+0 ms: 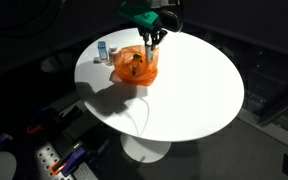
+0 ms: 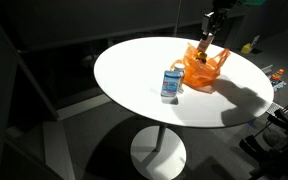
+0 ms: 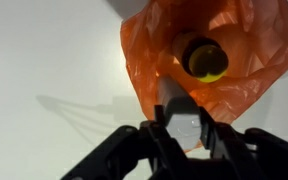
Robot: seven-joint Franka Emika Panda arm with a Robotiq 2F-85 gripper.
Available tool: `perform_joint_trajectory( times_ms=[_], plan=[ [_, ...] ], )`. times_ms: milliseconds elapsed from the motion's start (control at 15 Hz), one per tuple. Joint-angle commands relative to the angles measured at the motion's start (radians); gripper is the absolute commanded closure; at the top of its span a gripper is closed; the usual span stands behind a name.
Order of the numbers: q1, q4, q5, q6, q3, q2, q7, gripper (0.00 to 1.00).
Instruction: Pick up the longest white container from the table and put it in the orange plastic bag
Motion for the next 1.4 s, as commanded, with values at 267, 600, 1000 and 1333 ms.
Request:
perform_joint_trajectory(
  times_ms=[267, 600, 1000, 1333],
  plan=[
    [-0.017, 0.079, -0.002, -0.043, 0.012, 0.081, -0.024, 0.89],
    [-0.018, 0.116, 0.001, -0.068, 0.016, 0.118, -0.023, 0.89],
    [-0.010, 0.161, -0.013, -0.120, 0.011, 0.151, -0.013, 0.31],
    [-0.011, 0.162, -0.005, -0.128, 0.018, 0.140, -0.017, 0.00]
  ],
)
